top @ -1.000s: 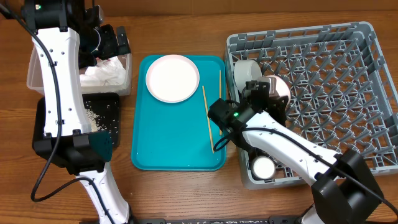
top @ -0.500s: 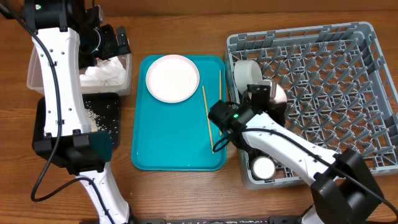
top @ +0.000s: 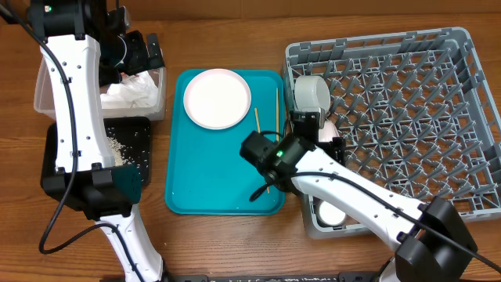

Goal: Sort waste into correct bins and load items into the dishwasher
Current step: 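Reach the right gripper to the white plate and grasp its rim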

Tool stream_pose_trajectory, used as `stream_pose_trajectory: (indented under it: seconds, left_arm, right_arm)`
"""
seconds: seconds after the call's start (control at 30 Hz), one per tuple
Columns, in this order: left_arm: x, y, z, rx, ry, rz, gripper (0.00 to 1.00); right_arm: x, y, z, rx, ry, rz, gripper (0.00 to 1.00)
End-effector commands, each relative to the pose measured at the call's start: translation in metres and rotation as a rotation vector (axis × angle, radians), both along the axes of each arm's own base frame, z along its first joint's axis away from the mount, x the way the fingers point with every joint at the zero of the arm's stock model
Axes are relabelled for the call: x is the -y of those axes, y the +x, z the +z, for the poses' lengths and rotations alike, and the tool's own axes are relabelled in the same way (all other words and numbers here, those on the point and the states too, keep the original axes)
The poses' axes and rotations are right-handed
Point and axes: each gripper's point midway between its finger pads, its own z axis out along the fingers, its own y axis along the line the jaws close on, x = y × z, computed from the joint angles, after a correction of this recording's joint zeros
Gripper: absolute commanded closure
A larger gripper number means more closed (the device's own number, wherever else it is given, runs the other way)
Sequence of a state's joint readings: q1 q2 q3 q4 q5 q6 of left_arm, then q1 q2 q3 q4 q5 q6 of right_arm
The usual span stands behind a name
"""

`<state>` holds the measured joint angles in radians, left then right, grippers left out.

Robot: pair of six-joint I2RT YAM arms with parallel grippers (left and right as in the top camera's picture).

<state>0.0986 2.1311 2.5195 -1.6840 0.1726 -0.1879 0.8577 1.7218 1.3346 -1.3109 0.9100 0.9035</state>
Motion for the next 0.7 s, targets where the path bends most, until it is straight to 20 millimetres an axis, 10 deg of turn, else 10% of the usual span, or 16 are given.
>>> stream_pose_trajectory:
  seconds: [0.0,0.27,0.67]
  left_arm:
    - [0.002,-0.002,0.005,0.009,-0.012,0.003,0.0]
    - [0.002,-0.002,0.005,0.01,-0.012,0.003,0.0]
    - [0.002,-0.002,0.005,0.01,-0.012,0.003,0.0]
  right_arm:
    - [-0.032,0.008,0.016,-0.03,0.169,0.042,0.15]
    - [-0.157,0.053,0.037,0.031,0.657,0.355,0.32]
    - [-0.181,0.122,-0.058,-0.002,1.011,0.08,0.58]
